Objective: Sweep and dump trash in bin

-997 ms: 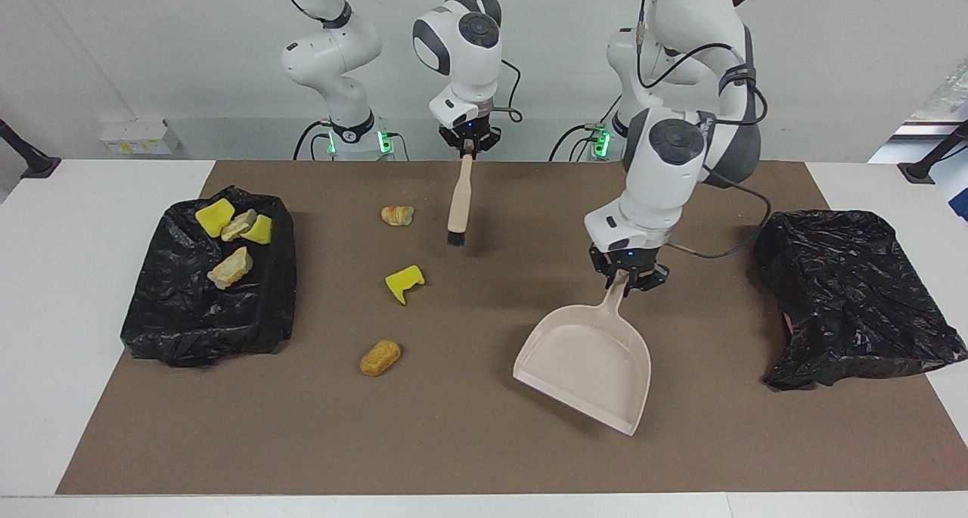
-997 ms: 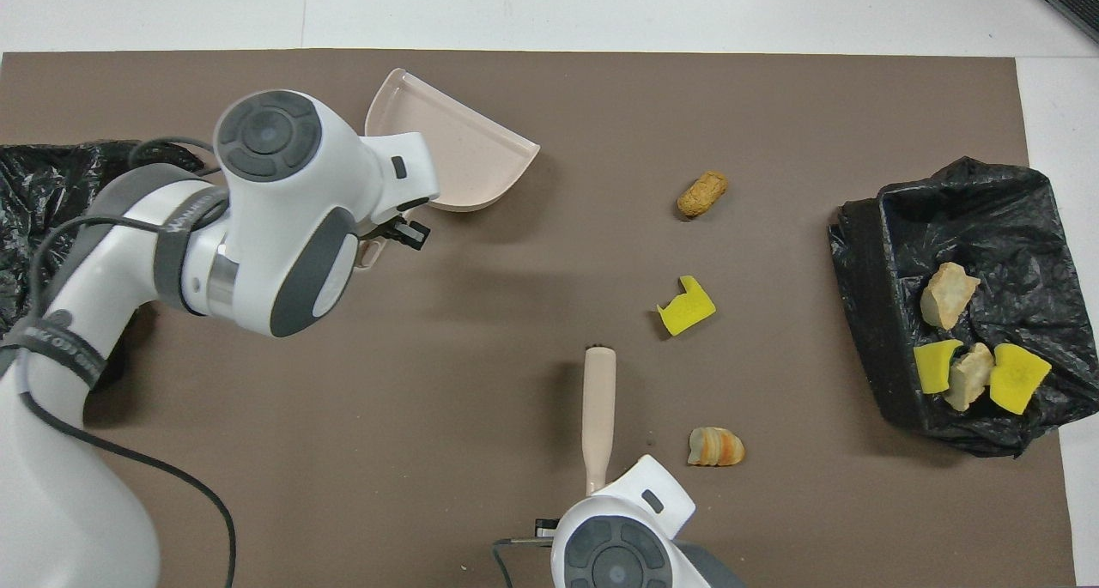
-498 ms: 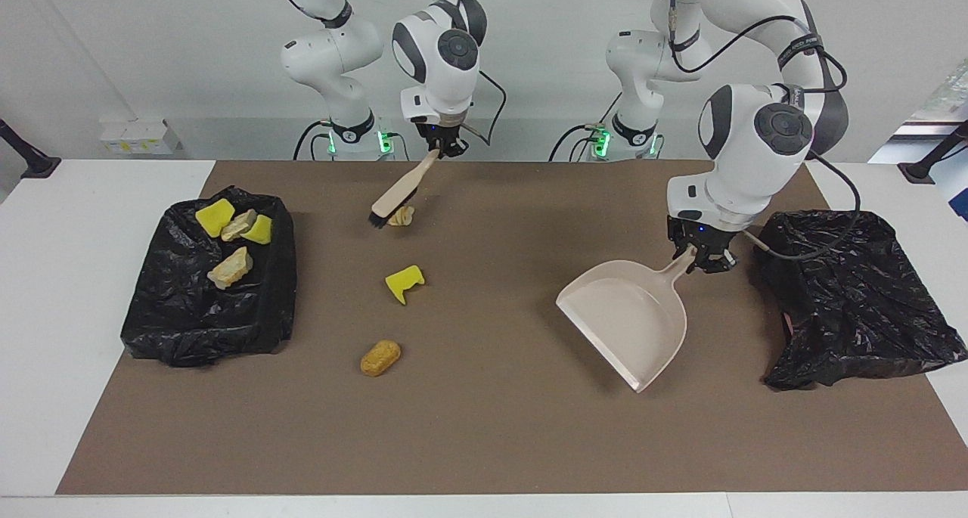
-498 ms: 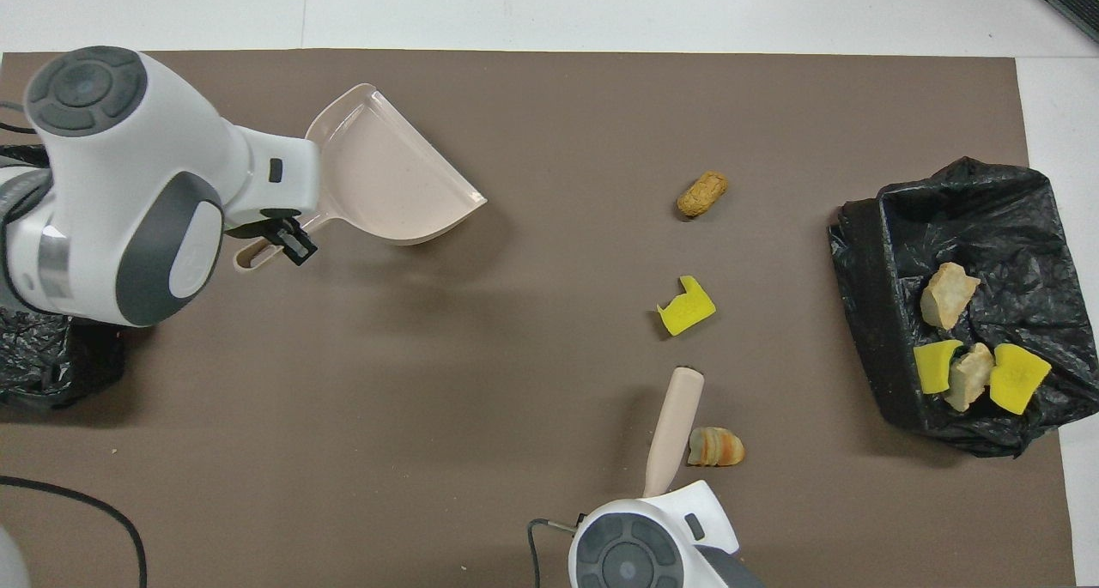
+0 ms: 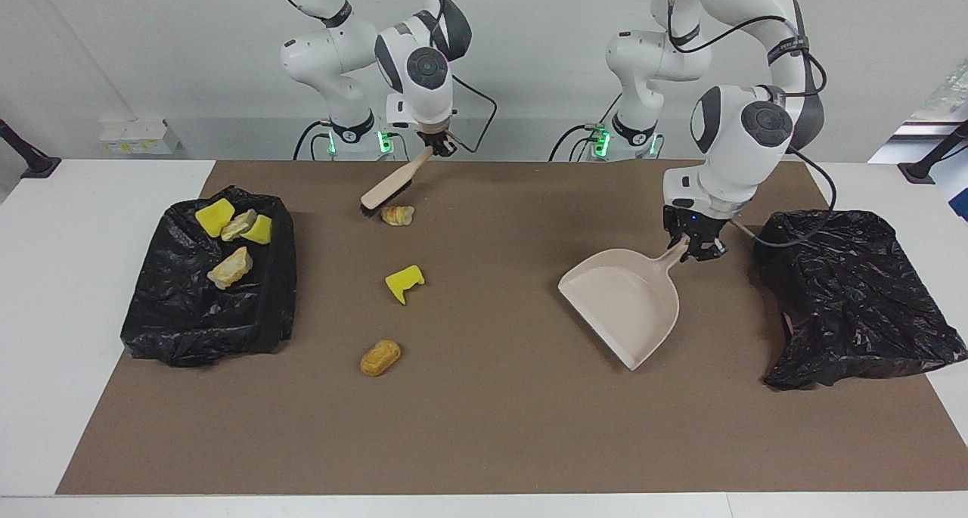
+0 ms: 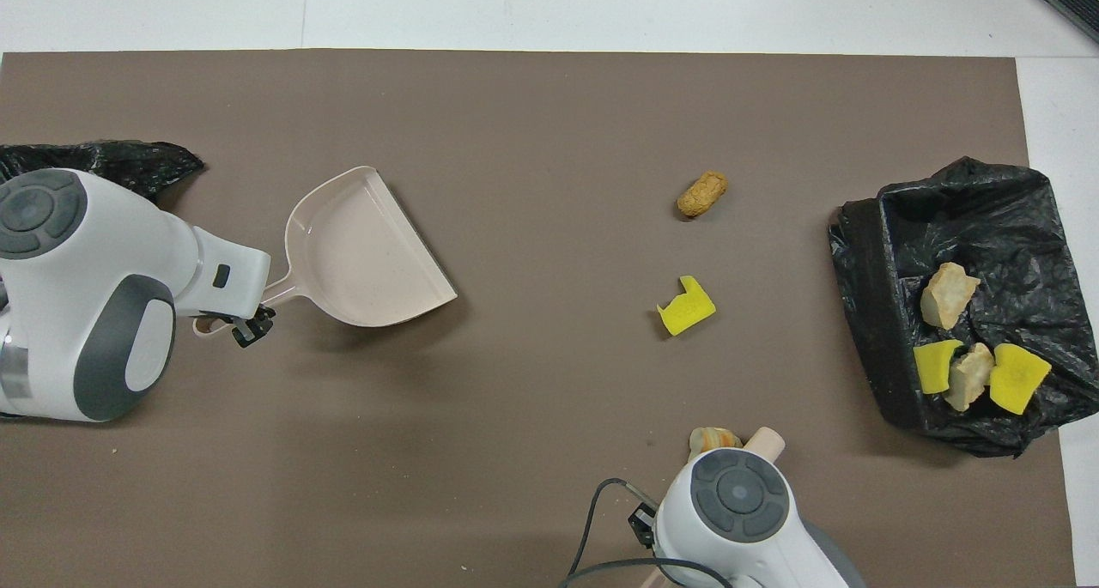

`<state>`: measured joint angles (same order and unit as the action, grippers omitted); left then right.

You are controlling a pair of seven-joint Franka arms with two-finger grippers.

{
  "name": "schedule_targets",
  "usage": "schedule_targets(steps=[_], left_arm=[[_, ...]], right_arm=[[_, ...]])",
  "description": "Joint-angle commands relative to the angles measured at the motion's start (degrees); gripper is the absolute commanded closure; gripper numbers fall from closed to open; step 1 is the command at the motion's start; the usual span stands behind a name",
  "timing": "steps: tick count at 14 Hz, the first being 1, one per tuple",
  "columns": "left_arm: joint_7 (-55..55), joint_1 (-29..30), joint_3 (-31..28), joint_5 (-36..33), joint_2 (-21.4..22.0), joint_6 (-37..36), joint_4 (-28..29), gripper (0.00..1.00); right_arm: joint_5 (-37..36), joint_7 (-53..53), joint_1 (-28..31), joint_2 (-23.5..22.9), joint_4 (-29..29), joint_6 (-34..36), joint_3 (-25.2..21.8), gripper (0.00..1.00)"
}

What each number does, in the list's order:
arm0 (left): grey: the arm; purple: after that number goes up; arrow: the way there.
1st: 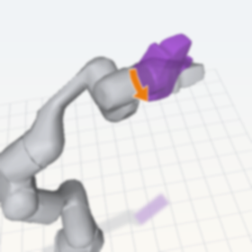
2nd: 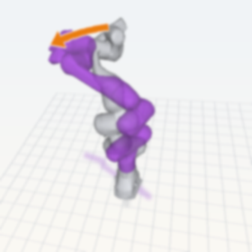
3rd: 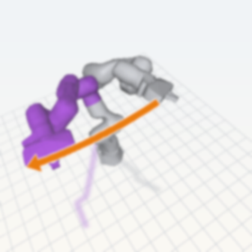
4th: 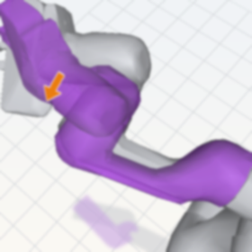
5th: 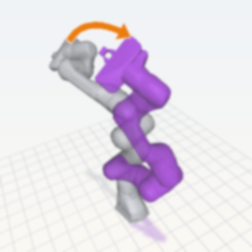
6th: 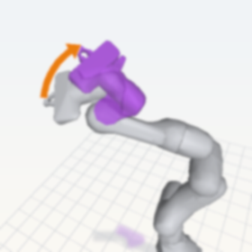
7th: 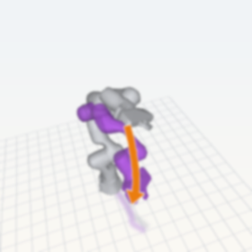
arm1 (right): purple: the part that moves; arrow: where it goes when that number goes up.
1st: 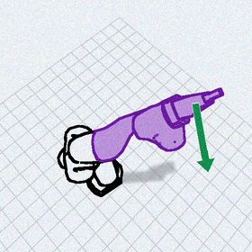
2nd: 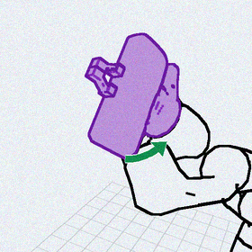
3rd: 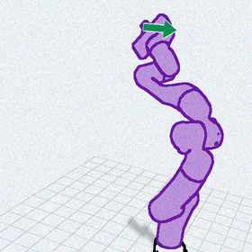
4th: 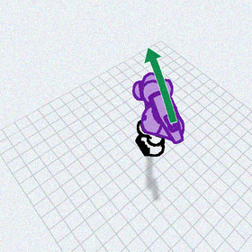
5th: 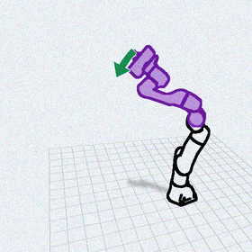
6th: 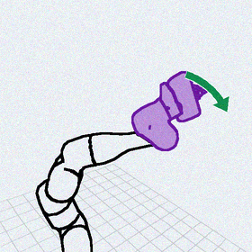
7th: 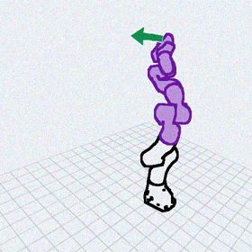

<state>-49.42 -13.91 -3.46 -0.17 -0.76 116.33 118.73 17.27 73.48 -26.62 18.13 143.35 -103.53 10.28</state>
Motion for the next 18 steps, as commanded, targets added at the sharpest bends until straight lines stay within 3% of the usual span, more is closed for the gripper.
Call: schedule_targets(steps=[1,5,10,13,18], left_arm=[[1.78,-2.95,0.39,0.35,2.52,1.45,2.65,1.00],[1.78,-7.44,0.48,0.26,1.21,1.44,3.08,1.00],[0.82,-13.59,0.56,0.26,-1.60,6.43,4.49,1.00],[0.99,-16.85,0.48,0.26,-3.80,11.54,4.14,1.00],[1.43,-19.49,0.56,0.26,-3.90,12.43,3.88,1.00]], right_arm=[[3.64,-4.13,2.62,1.91,2.98,-3.07,0.62,1.00],[4.00,-10.17,2.98,-1.60,2.46,-9.75,0.53,1.00],[2.51,-27.84,11.93,-10.47,-6.49,-11.95,0.44,1.00],[0.31,-34.88,13.62,-12.15,-8.26,-13.72,0.44,1.00],[0.56,-49.27,14.93,-13.74,-10.28,-13.72,0.70,1.00]])
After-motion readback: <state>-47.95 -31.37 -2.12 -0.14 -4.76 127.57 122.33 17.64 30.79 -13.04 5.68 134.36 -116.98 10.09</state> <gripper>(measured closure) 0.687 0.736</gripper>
